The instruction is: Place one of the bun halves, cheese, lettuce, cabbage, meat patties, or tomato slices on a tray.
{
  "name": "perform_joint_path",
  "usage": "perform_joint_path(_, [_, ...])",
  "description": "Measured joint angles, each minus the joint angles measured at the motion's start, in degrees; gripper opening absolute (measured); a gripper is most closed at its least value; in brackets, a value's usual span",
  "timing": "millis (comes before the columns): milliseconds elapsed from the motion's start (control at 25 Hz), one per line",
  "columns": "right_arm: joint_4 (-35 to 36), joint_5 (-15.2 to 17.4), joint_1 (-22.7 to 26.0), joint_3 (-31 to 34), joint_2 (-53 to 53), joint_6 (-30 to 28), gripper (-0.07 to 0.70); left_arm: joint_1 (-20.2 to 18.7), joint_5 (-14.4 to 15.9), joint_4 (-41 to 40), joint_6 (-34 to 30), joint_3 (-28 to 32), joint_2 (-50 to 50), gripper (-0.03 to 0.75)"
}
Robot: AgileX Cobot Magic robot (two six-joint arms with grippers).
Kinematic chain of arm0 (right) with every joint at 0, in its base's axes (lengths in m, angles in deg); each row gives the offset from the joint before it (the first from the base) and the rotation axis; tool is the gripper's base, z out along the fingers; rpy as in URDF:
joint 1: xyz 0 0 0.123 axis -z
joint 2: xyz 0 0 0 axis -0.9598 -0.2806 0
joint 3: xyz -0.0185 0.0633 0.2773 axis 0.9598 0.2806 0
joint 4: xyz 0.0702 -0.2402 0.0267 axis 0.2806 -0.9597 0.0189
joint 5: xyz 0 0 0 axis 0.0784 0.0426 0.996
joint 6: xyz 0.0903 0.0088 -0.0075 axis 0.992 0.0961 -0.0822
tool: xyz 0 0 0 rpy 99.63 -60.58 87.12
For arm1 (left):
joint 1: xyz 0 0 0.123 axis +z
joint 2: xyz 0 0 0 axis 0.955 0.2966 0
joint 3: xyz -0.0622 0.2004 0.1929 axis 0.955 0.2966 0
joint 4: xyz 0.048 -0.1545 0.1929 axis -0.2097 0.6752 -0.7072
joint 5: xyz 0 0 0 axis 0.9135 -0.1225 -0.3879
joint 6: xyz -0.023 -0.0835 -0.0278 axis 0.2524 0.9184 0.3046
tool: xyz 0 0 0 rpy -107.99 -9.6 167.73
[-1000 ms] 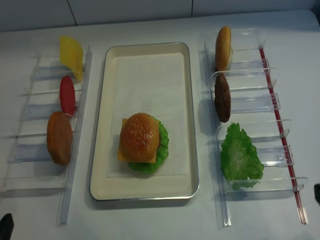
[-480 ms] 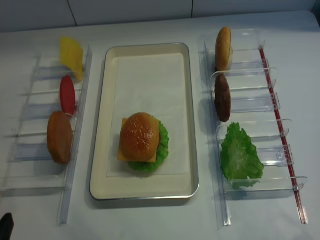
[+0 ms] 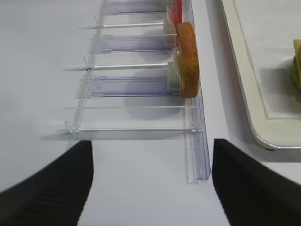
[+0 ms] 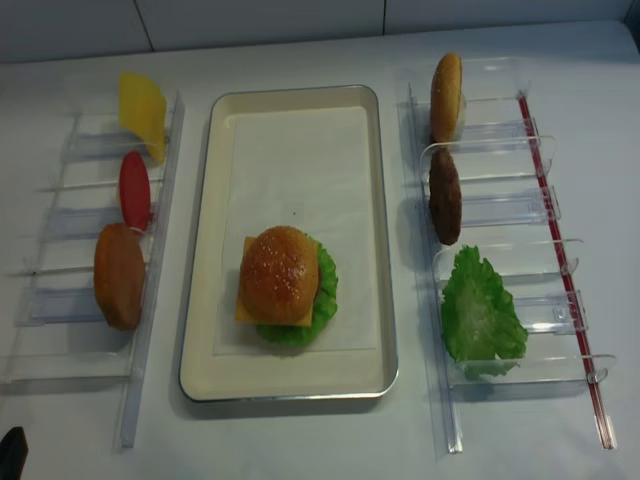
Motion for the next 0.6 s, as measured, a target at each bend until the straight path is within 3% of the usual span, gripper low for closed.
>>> perform_joint_path(360, [0.3, 0.0, 0.1, 0.0, 0.0, -0.1, 0.398, 0.0, 0.0, 0.0, 0.0, 0.0, 0.0, 0.510])
perform_joint_path(600, [0.4, 0.1, 7.5, 0.0, 0.0, -0.3, 0.398, 0.0, 0.0, 0.0, 0.0, 0.0, 0.0, 0.509])
